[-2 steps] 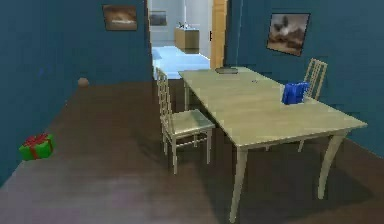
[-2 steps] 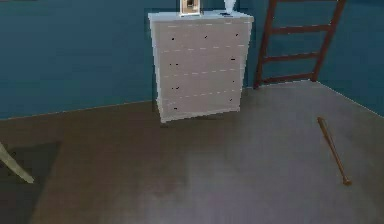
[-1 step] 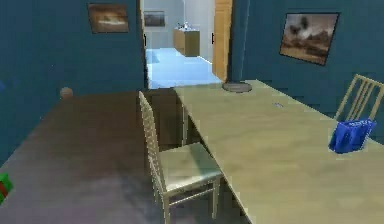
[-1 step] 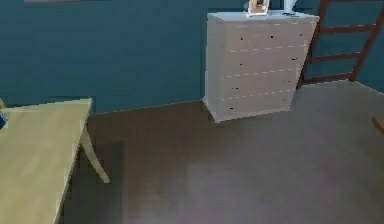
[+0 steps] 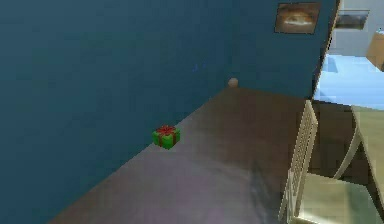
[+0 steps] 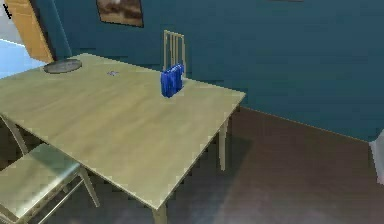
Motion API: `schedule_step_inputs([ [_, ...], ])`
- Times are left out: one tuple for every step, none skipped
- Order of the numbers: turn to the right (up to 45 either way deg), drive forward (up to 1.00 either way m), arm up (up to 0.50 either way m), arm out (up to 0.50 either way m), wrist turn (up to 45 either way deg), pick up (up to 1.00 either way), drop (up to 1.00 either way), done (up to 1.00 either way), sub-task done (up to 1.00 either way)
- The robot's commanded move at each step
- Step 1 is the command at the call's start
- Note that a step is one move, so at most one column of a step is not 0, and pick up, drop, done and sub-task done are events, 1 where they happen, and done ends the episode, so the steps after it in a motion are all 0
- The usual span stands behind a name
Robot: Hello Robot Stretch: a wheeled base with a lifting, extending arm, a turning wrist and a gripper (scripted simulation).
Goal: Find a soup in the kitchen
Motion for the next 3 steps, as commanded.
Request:
schedule_step_inputs([
  [-6.0,0.0,0.0,0.0,0.0,0.0,0.0,0.0,0.0],
  [0.0,0.95,0.0,0.0,0.0,0.0,0.0,0.0,0.0],
  [42.0,0.0,0.0,0.0,0.0,0.0,0.0,0.0,0.0],
])
